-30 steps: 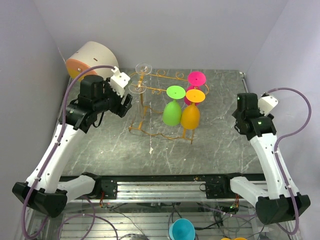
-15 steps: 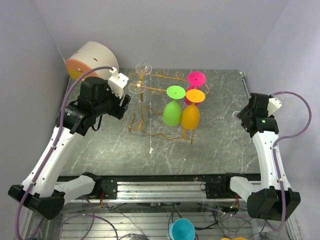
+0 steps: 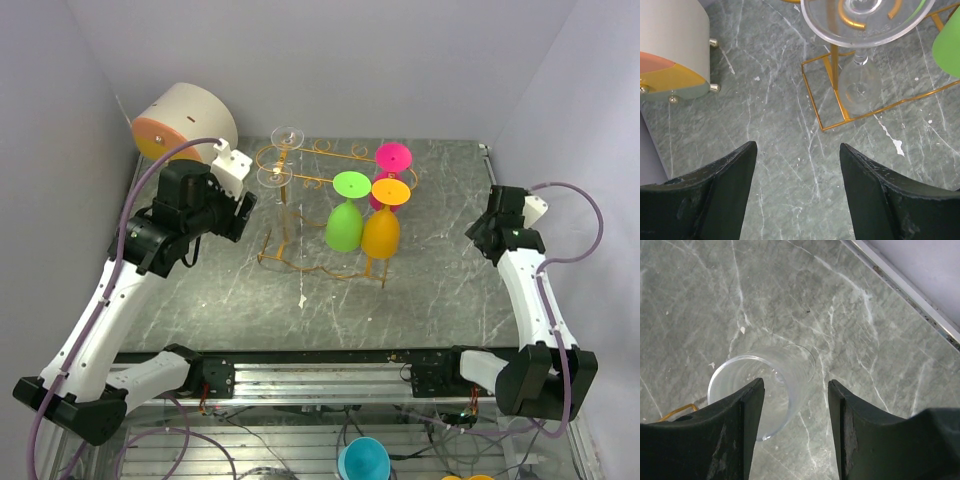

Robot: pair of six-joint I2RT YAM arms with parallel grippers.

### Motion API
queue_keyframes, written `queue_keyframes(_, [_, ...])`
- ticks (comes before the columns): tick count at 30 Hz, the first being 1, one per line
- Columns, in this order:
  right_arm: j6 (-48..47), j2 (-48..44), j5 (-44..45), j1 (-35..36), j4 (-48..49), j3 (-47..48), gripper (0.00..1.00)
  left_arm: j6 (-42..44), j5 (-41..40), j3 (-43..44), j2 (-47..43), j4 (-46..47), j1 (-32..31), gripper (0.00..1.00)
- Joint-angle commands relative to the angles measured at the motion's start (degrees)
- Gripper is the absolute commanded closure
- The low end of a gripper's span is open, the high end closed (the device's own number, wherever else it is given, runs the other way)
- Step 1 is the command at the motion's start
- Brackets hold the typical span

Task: Place the wine glass upside down on the wine glass rack

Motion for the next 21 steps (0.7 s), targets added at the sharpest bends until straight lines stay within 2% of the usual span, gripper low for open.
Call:
queue_keyframes(1, [-0.96, 0.81, -1.44, -0.43, 2.34, -1.21, 0.48, -0.53, -0.23, -0.18, -0.64, 0.98, -0.41, 0.23])
queue_keyframes(6, [-0.8, 1.15, -3.05, -0.52, 2.27, -3.31, 0.56, -0.41, 0.59, -0.34, -0.77, 0.88, -0.43, 0.23])
queue_keyframes(12, [-1.5, 0.71, -5.76, -0.72, 2.49, -5.2, 0.84, 0.06, 0.76, -0.33, -1.02, 0.18, -0.51, 0.23])
queue_keyframes(14, [-2.11, 1.32, -7.29, -0.93, 2.24, -5.43, 1.0, 0.14, 1.17, 0.17, -1.09, -0.7, -0.52, 0.23])
queue_keyframes(21, [-3.9, -1.99, -10.38, -1.3, 0.9, -3.93, 1.0, 1.04, 3.52, 7.27, 0.22, -8.61, -0.86, 0.23])
